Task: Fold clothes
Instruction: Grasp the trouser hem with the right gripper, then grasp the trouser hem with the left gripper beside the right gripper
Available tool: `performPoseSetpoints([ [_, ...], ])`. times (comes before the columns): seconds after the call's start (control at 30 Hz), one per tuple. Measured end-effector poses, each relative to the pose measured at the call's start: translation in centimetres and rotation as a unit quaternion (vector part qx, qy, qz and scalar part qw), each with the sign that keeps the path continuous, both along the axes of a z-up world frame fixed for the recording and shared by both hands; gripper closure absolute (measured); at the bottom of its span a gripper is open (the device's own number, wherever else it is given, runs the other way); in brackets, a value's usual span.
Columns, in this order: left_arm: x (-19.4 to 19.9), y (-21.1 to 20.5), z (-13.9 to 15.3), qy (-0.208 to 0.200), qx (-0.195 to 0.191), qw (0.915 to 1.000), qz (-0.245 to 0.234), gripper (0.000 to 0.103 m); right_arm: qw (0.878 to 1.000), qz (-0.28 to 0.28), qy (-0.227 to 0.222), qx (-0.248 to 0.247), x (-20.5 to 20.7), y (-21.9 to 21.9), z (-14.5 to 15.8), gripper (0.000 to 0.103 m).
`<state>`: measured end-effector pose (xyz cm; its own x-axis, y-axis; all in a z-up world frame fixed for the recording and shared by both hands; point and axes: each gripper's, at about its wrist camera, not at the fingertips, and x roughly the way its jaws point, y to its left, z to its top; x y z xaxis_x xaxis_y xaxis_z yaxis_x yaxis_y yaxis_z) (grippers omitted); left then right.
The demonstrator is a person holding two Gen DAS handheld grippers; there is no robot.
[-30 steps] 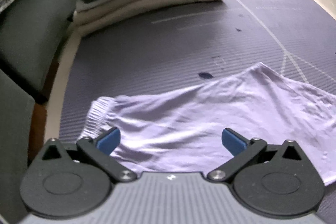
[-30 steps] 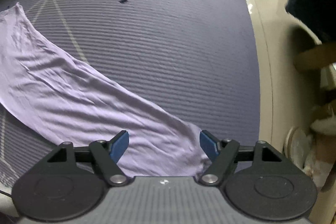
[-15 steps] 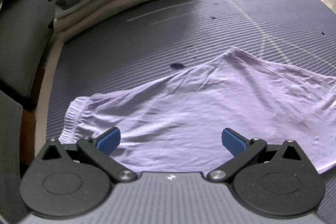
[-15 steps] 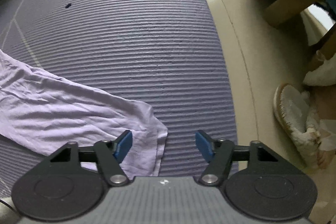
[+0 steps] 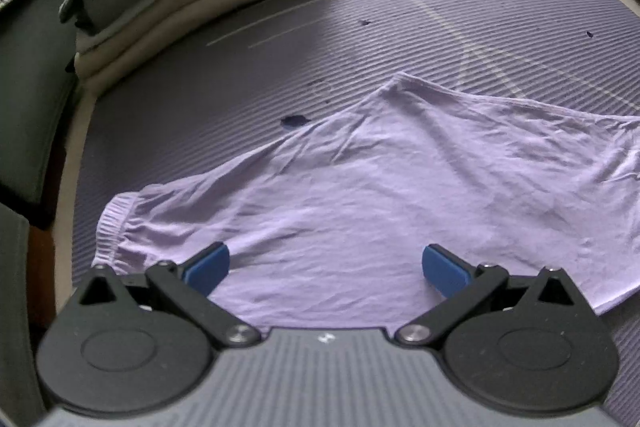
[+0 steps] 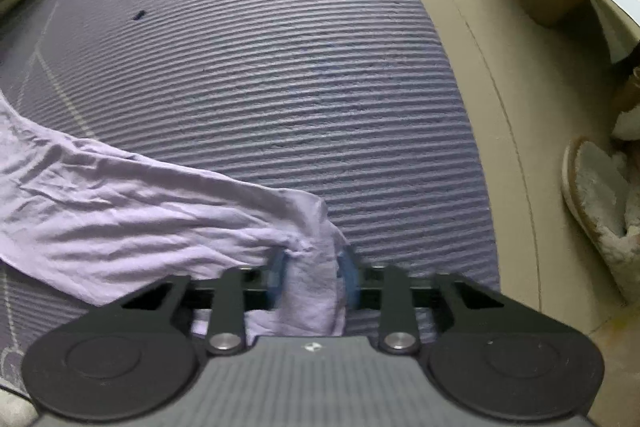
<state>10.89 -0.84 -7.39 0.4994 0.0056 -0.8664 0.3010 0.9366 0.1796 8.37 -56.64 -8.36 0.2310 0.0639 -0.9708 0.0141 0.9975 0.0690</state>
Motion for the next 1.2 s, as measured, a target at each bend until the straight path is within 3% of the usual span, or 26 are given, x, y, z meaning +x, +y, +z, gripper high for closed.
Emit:
performPoseSetpoints([
  [0.17, -0.3, -0.2, 0.7, -0.006, -0.028, 0.9996, -0.006, 0.0, 1.0, 0.008, 0.003, 0.0, 0.5, 0.4, 0.1, 0.101],
  [0.23, -0.3, -0.3, 1.4, -0.002, -0.077, 0.9969, -0.014, 0.0, 1.0, 0.01, 0.003, 0.005, 0.7, 0.5, 0.6, 0.101],
  [0.3, -0.3, -0.6, 2.0, 0.012, -0.147, 0.9888, -0.02, 0.0, 1.0, 0.014, 0.0, 0.016, 0.9, 0.9, 1.3, 0.101],
  [0.37, -0.2, -1.2, 2.2, 0.029, -0.207, 0.9777, -0.024, 0.001, 1.0, 0.02, 0.0, 0.024, 1.2, 1.4, 1.9, 0.101],
  [0.47, -0.1, -4.7, 1.4, 0.084, -0.322, 0.9415, -0.051, 0.002, 0.999, 0.028, 0.0, 0.033, 1.7, 2.3, 2.5, 0.101],
  [0.5, -0.2, -5.7, 1.1, 0.096, -0.338, 0.9345, -0.058, 0.003, 0.999, 0.031, 0.0, 0.035, 1.9, 2.7, 2.6, 0.101],
  [0.6, -0.7, -10.6, -0.8, 0.15, -0.396, 0.9021, -0.084, 0.003, 0.998, 0.037, 0.003, 0.048, 2.4, 3.7, 3.1, 0.101],
  [0.77, -2.4, -17.5, -2.8, 0.186, -0.415, 0.8819, -0.123, 0.005, 0.997, 0.035, 0.02, 0.066, 3.0, 4.9, 3.2, 0.101],
  [0.9, -3.6, -21.9, -2.8, 0.195, -0.435, 0.8671, -0.146, 0.004, 0.996, 0.036, 0.034, 0.079, 3.0, 5.4, 3.3, 0.101],
  [1.1, -3.4, -25.1, -2.5, 0.174, -0.431, 0.8731, -0.146, 0.004, 0.992, 0.021, 0.044, 0.113, 3.3, 5.8, 4.1, 0.101],
  [1.2, -3.1, -25.6, -2.9, 0.17, -0.444, 0.8694, -0.135, 0.004, 0.991, 0.019, 0.049, 0.126, 3.6, 6.4, 4.6, 0.101],
])
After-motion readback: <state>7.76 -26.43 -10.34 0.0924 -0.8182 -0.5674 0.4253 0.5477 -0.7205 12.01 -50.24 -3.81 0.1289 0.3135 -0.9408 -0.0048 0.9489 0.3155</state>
